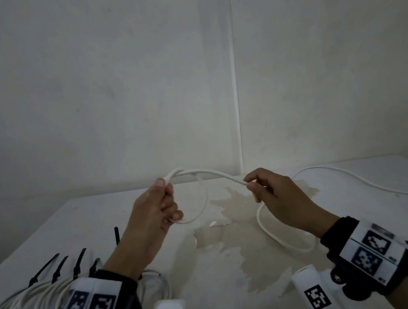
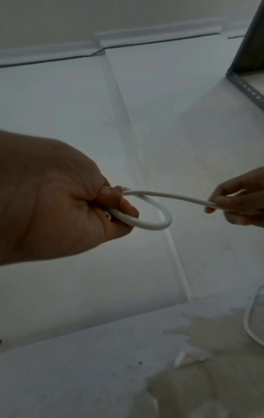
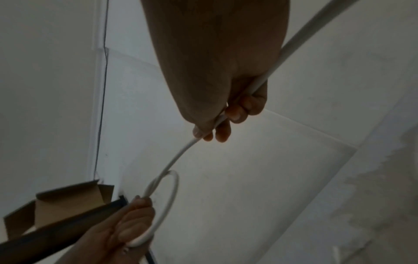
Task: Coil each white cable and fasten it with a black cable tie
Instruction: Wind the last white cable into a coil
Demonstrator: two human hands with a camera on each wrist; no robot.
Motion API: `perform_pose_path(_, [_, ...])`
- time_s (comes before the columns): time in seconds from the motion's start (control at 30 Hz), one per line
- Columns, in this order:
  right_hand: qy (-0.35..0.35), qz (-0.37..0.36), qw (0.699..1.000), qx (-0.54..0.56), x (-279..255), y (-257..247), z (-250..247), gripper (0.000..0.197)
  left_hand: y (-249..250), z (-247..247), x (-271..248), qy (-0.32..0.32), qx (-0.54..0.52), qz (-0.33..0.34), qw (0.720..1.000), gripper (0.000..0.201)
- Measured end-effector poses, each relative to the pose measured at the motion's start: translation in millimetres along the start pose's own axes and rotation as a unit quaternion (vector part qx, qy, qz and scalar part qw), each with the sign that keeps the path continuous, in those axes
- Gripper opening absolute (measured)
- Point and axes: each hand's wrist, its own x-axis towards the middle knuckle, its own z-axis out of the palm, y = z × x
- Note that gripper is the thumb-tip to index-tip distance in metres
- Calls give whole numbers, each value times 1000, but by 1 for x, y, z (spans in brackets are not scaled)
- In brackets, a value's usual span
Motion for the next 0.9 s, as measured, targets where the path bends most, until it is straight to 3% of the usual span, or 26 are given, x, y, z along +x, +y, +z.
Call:
perform_pose_path(0.13, [27, 4, 991, -131, -2, 13, -4, 16, 8, -19, 6, 32, -18, 15, 999, 36])
perform_pose_path(0.4, [110, 5, 963, -247, 15, 3, -8, 18, 10, -28, 5, 36, 20, 37, 998, 37])
perform_pose_path(0.5, [72, -104, 914, -387, 14, -2, 7, 12, 13, -30, 7, 37, 38, 53, 997, 37])
perform_pose_path(0.6, [18, -192, 865, -463, 8, -3, 26, 39, 13, -30, 9, 43, 66, 70, 994, 36])
perform_pose_path(0.77, [17, -357, 821, -445, -1, -12, 53, 54, 8, -25, 11, 52, 107, 89, 989, 36])
perform_pose_path(0.9, [50, -423, 821, -381, -2, -26, 59, 39, 0, -19, 8, 35, 152, 97, 983, 36])
